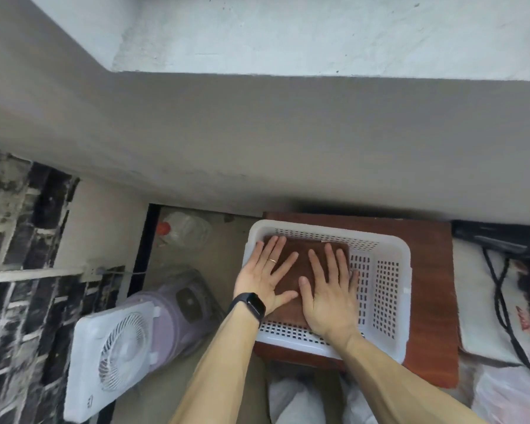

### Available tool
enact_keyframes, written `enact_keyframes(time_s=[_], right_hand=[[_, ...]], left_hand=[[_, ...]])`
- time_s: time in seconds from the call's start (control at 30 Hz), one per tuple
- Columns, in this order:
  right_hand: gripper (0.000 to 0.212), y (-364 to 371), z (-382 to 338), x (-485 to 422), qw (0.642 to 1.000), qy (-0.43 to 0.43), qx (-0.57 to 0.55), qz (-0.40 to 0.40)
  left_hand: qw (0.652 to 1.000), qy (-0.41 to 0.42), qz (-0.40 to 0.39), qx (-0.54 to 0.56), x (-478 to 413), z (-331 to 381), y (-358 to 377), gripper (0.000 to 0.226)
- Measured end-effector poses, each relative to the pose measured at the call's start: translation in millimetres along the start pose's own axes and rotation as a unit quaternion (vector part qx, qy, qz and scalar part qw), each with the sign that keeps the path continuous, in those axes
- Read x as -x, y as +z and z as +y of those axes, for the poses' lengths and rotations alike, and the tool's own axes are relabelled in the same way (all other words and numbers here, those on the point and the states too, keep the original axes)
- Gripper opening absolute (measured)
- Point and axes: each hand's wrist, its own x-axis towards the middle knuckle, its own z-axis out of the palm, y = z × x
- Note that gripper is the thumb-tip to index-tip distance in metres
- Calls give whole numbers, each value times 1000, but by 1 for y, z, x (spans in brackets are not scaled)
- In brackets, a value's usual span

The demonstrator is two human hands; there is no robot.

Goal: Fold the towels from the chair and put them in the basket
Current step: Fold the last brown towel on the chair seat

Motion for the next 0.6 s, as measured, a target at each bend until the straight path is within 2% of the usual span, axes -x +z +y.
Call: enact_keyframes(time_s=[0.07,0.17,0.23,0.3,0.37,0.43,0.5,0.6], right_hand=[[61,-3,2,4,1000,-7,-6,-5],[62,-18,4,10,999,-26,-4,-22],[64,-33,3,17,998,-43,12,-36],[65,-53,-2,27,994,-67,61,-54],[63,-74,-11,43,986,-102,111,-75],[56,-91,-27,67,976,-154,129,-87],[50,-101,-50,100,964,-215,127,-95],[48,-102,-99,154,924,-354,109,-94]], left_hand=[[999,-6,12,39,9,2,-7,80],[993,-59,39,90,36,19,-24,73],[986,-95,37,129,60,35,-34,61],[979,-120,40,158,91,47,-38,41],[964,-167,34,204,130,54,-34,31],[930,-237,40,279,176,58,-24,34],[881,-303,53,360,227,60,-7,38],[773,-409,113,472,310,67,28,40]])
